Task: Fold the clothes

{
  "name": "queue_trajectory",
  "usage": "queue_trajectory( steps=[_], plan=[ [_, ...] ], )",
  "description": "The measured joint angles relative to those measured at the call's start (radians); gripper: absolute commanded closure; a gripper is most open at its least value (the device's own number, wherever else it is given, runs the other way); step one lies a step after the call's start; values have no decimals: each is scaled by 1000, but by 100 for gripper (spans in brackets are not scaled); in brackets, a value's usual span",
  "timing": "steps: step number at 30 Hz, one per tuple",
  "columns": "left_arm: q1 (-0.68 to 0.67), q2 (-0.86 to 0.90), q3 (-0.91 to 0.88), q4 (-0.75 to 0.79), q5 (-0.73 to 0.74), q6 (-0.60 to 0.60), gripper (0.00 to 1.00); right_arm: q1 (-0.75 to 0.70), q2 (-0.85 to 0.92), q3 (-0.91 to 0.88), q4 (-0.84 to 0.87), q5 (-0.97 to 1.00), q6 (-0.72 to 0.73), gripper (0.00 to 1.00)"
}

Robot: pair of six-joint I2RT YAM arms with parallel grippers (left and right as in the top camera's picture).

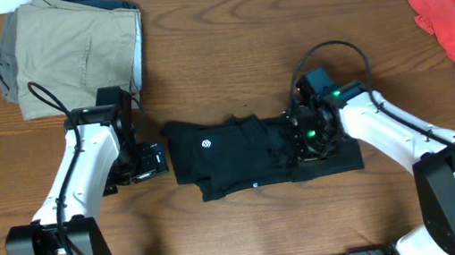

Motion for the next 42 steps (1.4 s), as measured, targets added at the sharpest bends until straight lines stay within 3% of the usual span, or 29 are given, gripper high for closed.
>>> queue_trajectory(
  steps=[3,5,10,12,13,16,22,42],
  plan=[
    [0,0,0,0,0,0,2,26,0,2,12,-34,4,82],
    [0,0,0,0,0,0,2,26,0,18,-25,-46,3,75],
    [0,0,0,0,0,0,2,-11,0,161,-184,-32,-24,38],
    [0,0,0,1,0,0,2,-44,0,237,-235,12,-32,17],
    [0,0,0,2,0,0,2,-67,0,275,-255,46,-33,16],
    [0,0,0,4,0,0,2,-127,0,331,-258,138,-45,28],
    [0,0,0,8,0,0,2,-198,0,314,-229,237,-47,30],
    [0,0,0,19,0,0,2,-164,0,87,138,217,56,48]
  ],
)
